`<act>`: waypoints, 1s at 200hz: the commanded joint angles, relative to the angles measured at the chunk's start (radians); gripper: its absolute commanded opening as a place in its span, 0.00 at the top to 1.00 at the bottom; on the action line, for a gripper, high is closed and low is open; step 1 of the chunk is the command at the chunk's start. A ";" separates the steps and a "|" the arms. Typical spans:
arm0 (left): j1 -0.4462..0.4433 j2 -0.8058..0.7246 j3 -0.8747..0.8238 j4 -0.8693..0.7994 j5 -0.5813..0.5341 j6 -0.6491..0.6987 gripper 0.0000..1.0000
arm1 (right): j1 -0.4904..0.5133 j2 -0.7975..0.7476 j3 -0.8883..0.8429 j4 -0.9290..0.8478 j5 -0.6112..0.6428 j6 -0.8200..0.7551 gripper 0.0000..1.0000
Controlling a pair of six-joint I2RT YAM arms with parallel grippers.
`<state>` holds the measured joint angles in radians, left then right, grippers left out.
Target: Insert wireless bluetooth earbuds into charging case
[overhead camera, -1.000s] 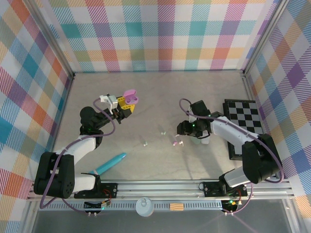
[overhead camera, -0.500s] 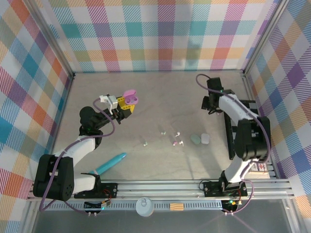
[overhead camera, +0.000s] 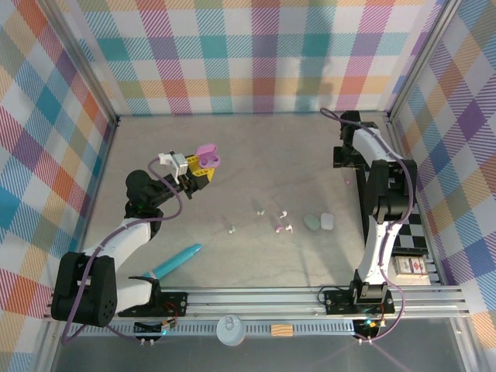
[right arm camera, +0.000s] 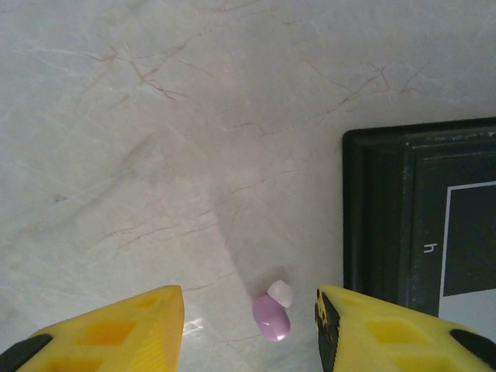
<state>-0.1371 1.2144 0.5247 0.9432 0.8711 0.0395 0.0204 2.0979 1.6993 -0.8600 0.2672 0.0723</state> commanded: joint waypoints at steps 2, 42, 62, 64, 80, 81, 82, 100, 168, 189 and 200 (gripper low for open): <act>-0.008 -0.026 0.022 0.011 0.003 0.019 0.71 | -0.015 0.023 0.009 -0.073 -0.056 -0.023 0.52; -0.008 -0.015 0.028 0.020 0.007 0.015 0.71 | -0.025 0.049 -0.001 -0.082 -0.096 -0.022 0.53; -0.007 -0.017 0.026 0.020 0.006 0.015 0.71 | -0.027 0.062 -0.002 -0.087 -0.111 -0.021 0.54; -0.007 -0.016 0.026 0.019 0.005 0.015 0.71 | -0.027 0.062 -0.002 -0.088 -0.112 -0.020 0.54; -0.008 -0.015 0.026 0.020 0.006 0.015 0.71 | -0.031 0.070 -0.008 -0.092 -0.120 -0.018 0.55; -0.008 -0.015 0.026 0.020 0.006 0.015 0.71 | -0.031 0.071 -0.008 -0.093 -0.121 -0.017 0.55; -0.008 -0.015 0.026 0.020 0.005 0.014 0.71 | -0.031 0.071 -0.009 -0.094 -0.121 -0.017 0.55; -0.008 -0.015 0.026 0.018 0.006 0.016 0.71 | -0.033 0.072 -0.021 -0.094 -0.121 -0.012 0.55; -0.008 -0.010 0.027 0.022 0.005 0.017 0.71 | -0.043 0.081 -0.041 -0.081 -0.128 -0.015 0.66; -0.007 -0.013 0.029 0.020 0.007 0.017 0.71 | -0.042 0.080 -0.040 -0.082 -0.130 -0.011 0.70; -0.007 -0.012 0.031 0.019 0.006 0.017 0.71 | -0.043 0.072 -0.043 -0.082 -0.133 -0.008 0.71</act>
<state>-0.1371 1.2087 0.5247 0.9417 0.8711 0.0425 -0.0189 2.1635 1.6764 -0.9215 0.1658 0.0631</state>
